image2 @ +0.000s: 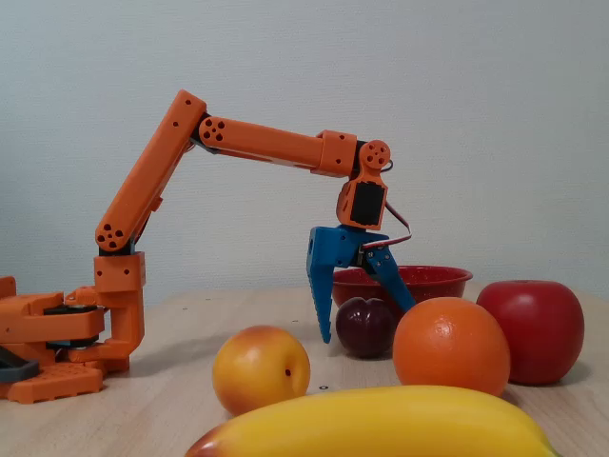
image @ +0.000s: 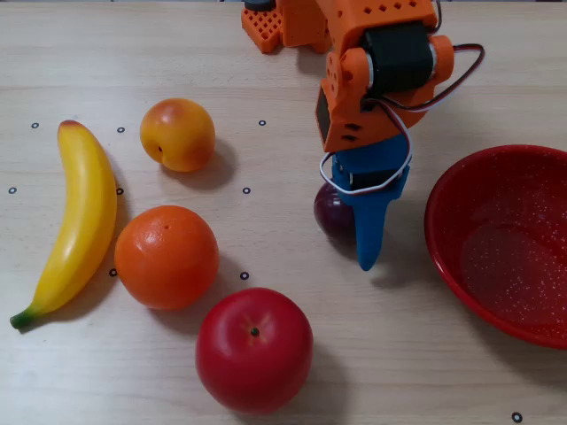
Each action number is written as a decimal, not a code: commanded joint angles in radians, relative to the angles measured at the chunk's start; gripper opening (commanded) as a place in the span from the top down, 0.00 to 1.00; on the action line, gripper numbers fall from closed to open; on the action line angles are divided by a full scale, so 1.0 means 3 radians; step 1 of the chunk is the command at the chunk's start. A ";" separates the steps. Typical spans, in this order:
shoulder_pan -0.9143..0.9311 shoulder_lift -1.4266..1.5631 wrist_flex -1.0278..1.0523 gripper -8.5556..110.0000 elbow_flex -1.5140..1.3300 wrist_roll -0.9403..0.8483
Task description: Put plum in the red bowl.
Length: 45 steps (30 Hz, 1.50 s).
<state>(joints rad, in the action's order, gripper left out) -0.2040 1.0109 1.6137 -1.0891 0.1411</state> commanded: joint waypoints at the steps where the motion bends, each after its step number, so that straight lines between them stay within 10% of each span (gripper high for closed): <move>1: -0.0056 0.0148 -0.0082 0.54 0.0297 0.0026; 45: 0.0051 0.0138 -0.0276 0.55 0.0271 -0.0077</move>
<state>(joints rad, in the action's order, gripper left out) -0.2040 0.9971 1.5509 -1.0891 0.1411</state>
